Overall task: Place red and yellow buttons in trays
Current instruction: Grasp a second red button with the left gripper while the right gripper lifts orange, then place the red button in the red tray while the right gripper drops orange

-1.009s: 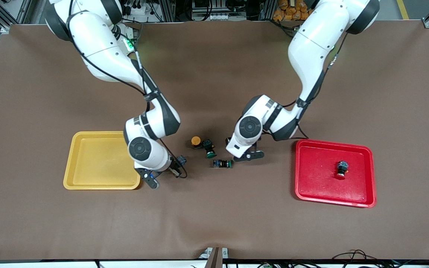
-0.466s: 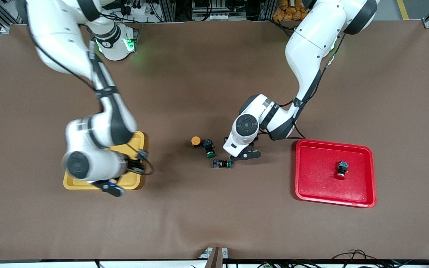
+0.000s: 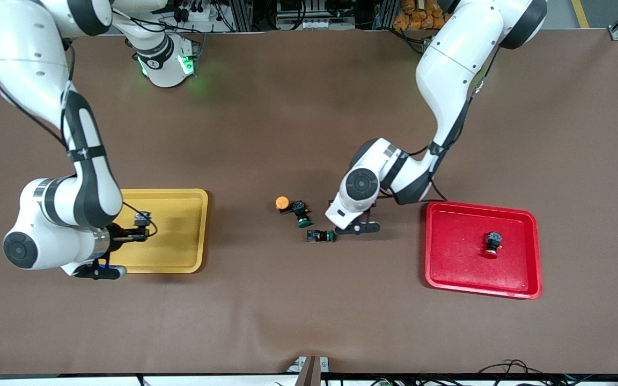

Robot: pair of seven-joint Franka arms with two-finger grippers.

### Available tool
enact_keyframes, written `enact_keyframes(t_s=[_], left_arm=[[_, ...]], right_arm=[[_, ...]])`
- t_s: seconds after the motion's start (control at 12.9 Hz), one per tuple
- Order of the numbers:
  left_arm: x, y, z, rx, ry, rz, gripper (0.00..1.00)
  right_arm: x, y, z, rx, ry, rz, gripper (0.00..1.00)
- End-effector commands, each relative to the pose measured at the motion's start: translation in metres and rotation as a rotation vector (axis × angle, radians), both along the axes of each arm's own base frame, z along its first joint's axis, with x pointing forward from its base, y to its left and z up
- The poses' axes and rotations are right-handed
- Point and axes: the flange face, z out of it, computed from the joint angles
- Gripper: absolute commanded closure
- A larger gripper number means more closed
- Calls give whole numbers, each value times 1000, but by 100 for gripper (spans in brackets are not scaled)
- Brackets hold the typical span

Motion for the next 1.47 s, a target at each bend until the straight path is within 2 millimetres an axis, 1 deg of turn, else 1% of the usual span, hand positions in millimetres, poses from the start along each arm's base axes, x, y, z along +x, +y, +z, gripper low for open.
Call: enact_keyframes(t_s=[0.0, 0.08, 0.16, 0.23, 0.31, 0.39, 0.47, 0.54, 0.62, 0.7, 0.78, 0.85, 0.93, 1.01, 1.09, 1.16, 1.24, 1.32, 1.4], left_arm=[[41, 70, 33, 21, 40, -76, 100], [56, 98, 43, 20, 49, -108, 100], [68, 125, 51, 23, 47, -128, 100], [79, 153, 60, 32, 36, -147, 100], [86, 175, 59, 33, 43, -170, 100], [90, 191, 55, 30, 51, -178, 100], [96, 212, 50, 39, 47, -170, 100], [103, 235, 46, 48, 37, -170, 100], [107, 249, 39, 41, 35, -181, 100], [108, 252, 37, 39, 31, -188, 96], [109, 255, 34, 36, 27, -183, 82], [109, 256, 34, 37, 27, -182, 70], [109, 255, 35, 36, 25, -183, 60], [110, 257, 36, 36, 24, -182, 39], [110, 257, 39, 35, 21, -181, 0], [112, 261, 44, 35, 13, -177, 0], [114, 271, 58, 33, 4, -162, 0], [116, 282, 78, 34, -15, -147, 0], [114, 292, 108, 34, -43, -148, 0]], right_arm=[[-12, -10, -16, -10, -22, 55, 100], [-13, -14, -17, -4, -16, 111, 100], [-14, -18, -18, 1, -17, 130, 100], [-15, -29, -21, -1, -17, 114, 100], [-14, -35, -26, -3, -22, 105, 100], [-14, -40, -34, -6, -27, 97, 98], [-17, -42, -39, -5, -16, 88, 54], [-18, -41, -40, -1, -11, 80, 3], [-18, -40, -39, 5, -11, 81, 0], [-17, -38, -38, 4, -12, 76, 0], [-16, -35, -36, 5, -12, 79, 0], [-15, -29, -31, 10, -9, 82, 0], [-14, -21, -24, 31, 7, 48, 0], [-11, -14, -16, 60, 22, -32, 0], [-8, -3, -10, 71, 33, -86, 0], [-6, 15, -6, 61, 41, -119, 0], [-6, 32, -1, 45, 57, -162, 0], [-6, 55, 3, 26, 72, -211, 0], [-5, 80, 11, 9, 79, -266, 0]])
